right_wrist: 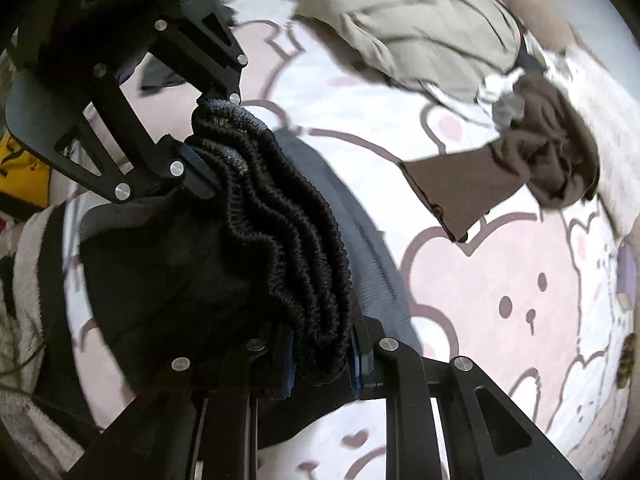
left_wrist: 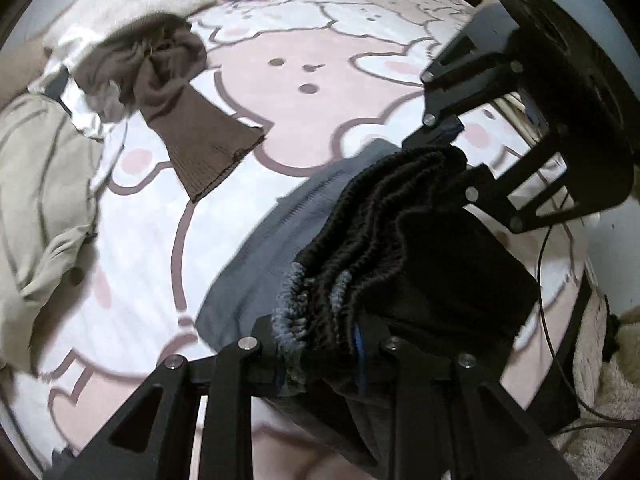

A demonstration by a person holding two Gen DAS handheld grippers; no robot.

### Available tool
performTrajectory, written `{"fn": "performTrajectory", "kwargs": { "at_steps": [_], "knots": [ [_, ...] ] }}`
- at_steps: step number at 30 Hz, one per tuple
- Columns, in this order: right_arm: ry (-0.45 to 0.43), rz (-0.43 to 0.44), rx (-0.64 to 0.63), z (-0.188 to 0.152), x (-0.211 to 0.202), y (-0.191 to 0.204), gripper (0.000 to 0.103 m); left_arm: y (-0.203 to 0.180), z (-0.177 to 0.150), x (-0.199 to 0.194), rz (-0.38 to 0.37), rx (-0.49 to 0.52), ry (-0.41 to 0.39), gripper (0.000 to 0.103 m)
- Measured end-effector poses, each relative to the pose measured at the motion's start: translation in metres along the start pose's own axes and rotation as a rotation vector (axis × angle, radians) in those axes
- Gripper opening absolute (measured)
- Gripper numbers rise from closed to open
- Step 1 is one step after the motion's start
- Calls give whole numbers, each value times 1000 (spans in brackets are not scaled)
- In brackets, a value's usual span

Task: Fold clothes

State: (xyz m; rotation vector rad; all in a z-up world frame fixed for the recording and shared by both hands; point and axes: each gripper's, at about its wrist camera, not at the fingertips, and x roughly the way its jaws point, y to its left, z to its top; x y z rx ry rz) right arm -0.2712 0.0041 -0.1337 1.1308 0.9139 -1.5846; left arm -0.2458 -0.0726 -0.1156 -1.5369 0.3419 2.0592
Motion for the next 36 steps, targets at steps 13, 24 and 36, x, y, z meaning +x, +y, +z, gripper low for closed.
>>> {"fn": "performTrajectory", "kwargs": {
  "at_steps": [13, 24, 36],
  "knots": [
    [-178, -65, 502, -62, -15, -72, 62, 74, -29, -12, -139, -321, -196, 63],
    [-346, -132, 704, -194, -52, 82, 62, -28, -162, -32, -118, -456, -246, 64],
    [-336, -180, 660, -187, -4, 134, 10, -66, -193, 3, -142, -649, -320, 27]
  ]
}}
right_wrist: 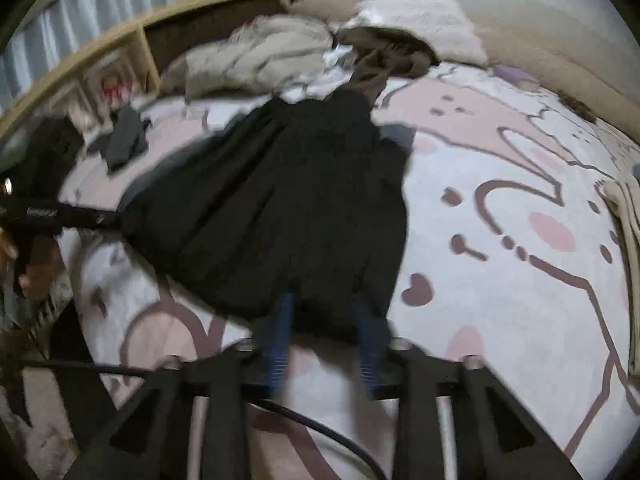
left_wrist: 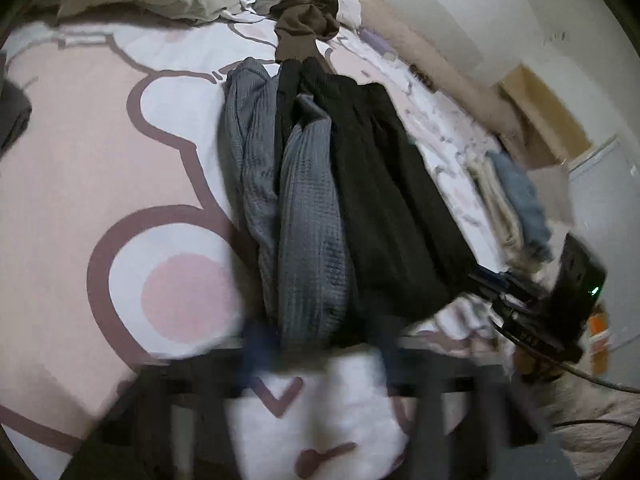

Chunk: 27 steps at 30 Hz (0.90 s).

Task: Fold clothes

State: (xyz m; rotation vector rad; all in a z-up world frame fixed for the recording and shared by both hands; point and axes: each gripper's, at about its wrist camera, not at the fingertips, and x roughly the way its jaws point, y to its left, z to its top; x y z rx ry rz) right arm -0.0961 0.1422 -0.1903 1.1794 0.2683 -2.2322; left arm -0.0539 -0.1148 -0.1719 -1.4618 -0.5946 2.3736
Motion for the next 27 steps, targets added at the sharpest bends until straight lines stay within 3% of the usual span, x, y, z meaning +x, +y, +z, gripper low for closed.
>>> {"fn": "performTrajectory", "kwargs": {
  "at_steps": [5, 9, 12, 16, 18, 19, 20, 23, 25, 27],
  "knots": [
    [39, -64, -61, 6, -12, -7, 5, 2, 3, -15, 57, 57, 14, 22],
    [106, -71, 20, -2, 2, -38, 5, 12, -5, -17, 75, 68, 32, 19],
    [102, -76, 11, -5, 5, -36, 5, 11, -9, -26, 109, 105, 13, 19],
    [99, -57, 34, -4, -3, -38, 6, 21, -11, -54, 239, 125, -57, 19],
    [89, -58, 43, -3, -14, -35, 26, 22, -15, -72, 277, 152, -112, 19],
    [78, -89, 36, -3, -21, -32, 59, 16, -19, -79, 290, 186, -138, 19],
    [59, -122, 23, -4, -31, -29, 77, 8, -23, -84, 312, 235, -159, 19],
    [47, -176, -35, -8, -54, -22, 77, -29, -42, -82, 433, 491, -202, 30],
    [65, -221, -54, -14, -66, -23, 77, -57, -60, -70, 495, 704, -210, 48],
    [89, -250, -61, -23, -82, -26, 77, -76, -76, -60, 525, 872, -203, 56]
  ]
}}
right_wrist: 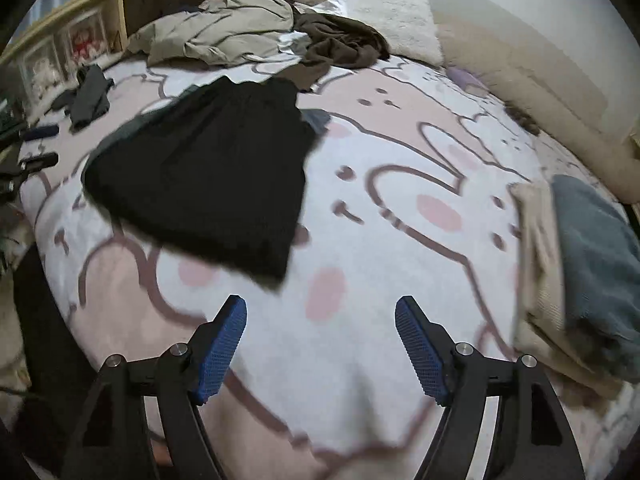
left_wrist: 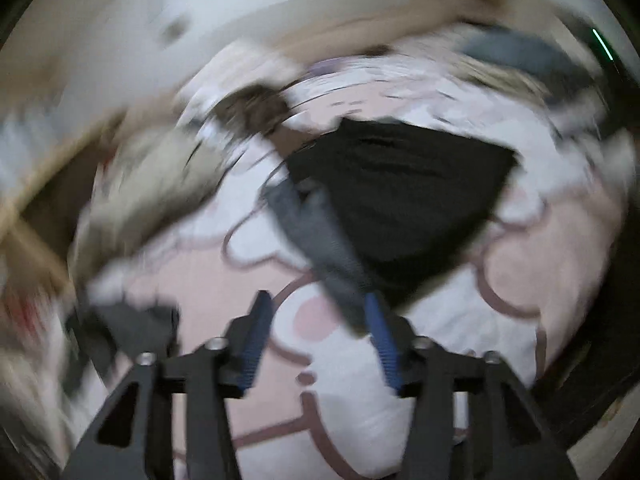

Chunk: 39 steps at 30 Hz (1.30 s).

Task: Fold clothes
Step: 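Grasp the folded sweatshirt edge with the left tool and lift it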

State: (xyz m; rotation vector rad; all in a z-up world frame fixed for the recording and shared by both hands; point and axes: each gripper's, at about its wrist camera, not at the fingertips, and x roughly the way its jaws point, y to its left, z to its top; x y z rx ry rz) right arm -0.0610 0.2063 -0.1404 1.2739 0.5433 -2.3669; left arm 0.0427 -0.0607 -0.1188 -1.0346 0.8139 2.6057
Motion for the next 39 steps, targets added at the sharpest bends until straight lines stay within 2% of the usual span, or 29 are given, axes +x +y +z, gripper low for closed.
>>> {"fn": "performTrajectory", "kwargs": {
  "at_steps": [2, 4, 7, 10, 12, 15, 17, 18, 21, 24, 31, 34, 35, 37, 38, 39],
  "knots": [
    [15, -28, -1, -10, -12, -5, 77, -28, 2, 5, 8, 155, -10, 56],
    [18, -62, -1, -21, -26, -9, 77, -48, 2, 14, 47, 274, -13, 57],
    [-2, -116, -9, -33, -42, -7, 77, -73, -4, 38, 158, 454, -10, 57],
    [-56, -182, -74, -38, -47, 10, 77, -89, -17, 69, 311, 654, -25, 57],
    [-96, -241, -158, -38, -45, 29, 77, -88, -19, 79, 342, 704, -48, 57],
    [-134, -374, -398, -36, -25, 71, 77, -79, -13, 83, 361, 718, -79, 66],
    [-147, -429, -566, -37, -8, 96, 76, -72, -11, 84, 351, 719, -84, 65],
    [-165, -439, -653, -38, 0, 109, 76, -69, -9, 85, 336, 712, -75, 62],
    [-213, -460, -906, -40, 23, 143, 76, -63, -6, 89, 292, 693, -50, 35],
    [-259, -461, -1051, -33, 37, 162, 76, -56, -4, 88, 264, 656, -58, 30],
    [-354, -407, -1230, -9, 58, 194, 76, -41, 13, 72, 223, 561, -129, 24],
    [-398, -417, -1259, -2, 73, 202, 65, -31, 16, 69, 216, 534, -130, 22],
    [-387, -431, -1258, 1, 81, 200, 55, -29, 15, 69, 204, 520, -127, 22],
    [-358, -451, -1252, 5, 97, 191, 41, -29, 13, 66, 194, 510, -131, 22],
    [-354, -481, -1256, 5, 105, 185, 27, -30, 12, 66, 192, 510, -134, 22],
    [-350, -511, -1259, 4, 112, 179, 23, -30, 10, 66, 191, 512, -138, 22]
  ]
}}
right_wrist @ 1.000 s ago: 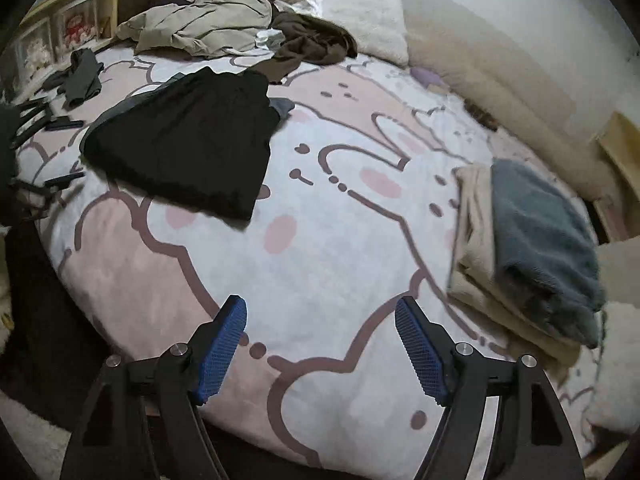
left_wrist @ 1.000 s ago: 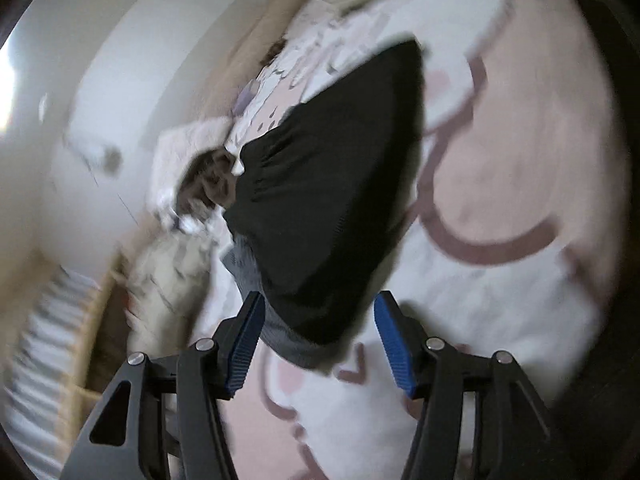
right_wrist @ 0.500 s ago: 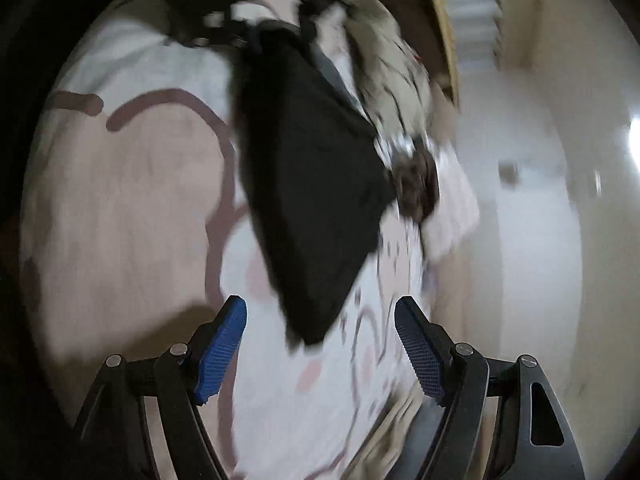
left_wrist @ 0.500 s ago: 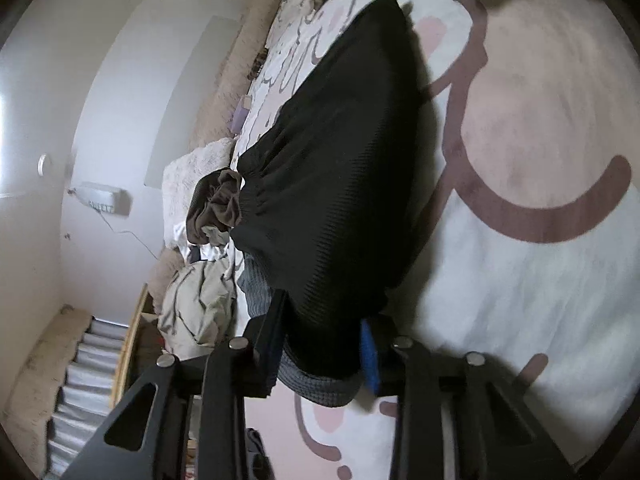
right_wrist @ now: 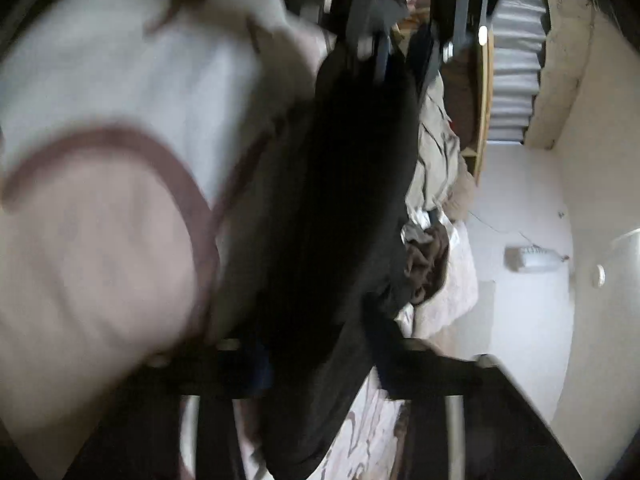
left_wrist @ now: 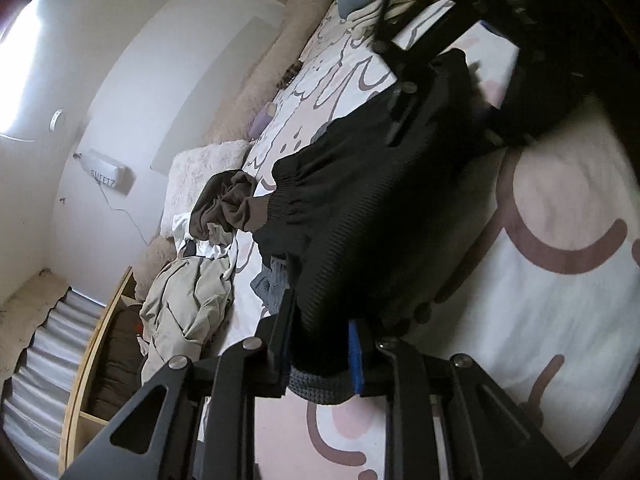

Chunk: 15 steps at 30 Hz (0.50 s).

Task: Fold clothes
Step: 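Grasp the folded sweatshirt edge with the left tool and lift it, then grip the sweatshirt's other end with the right tool while the left tool lifts its end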

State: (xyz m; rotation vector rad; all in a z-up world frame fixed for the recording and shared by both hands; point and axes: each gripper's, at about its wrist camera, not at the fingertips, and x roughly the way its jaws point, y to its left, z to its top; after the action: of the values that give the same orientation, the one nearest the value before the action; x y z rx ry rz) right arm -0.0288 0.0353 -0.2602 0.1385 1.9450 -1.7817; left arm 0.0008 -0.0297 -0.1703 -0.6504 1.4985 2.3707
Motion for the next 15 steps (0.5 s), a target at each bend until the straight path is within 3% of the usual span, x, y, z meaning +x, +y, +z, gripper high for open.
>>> {"fn": "performTrajectory", "kwargs": {
  "at_steps": [2, 7, 15],
  "knots": [
    [34, -27, -24, -16, 10, 7, 12, -3, -2, 0, -6, 2, -1, 22],
    [65, -42, -38, -44, 6, 12, 11, -12, -4, -3, -35, 16, 5, 22],
    [58, -7, -21, -52, 1, 7, 11, -11, -15, 4, -67, 30, 71, 22]
  ]
}}
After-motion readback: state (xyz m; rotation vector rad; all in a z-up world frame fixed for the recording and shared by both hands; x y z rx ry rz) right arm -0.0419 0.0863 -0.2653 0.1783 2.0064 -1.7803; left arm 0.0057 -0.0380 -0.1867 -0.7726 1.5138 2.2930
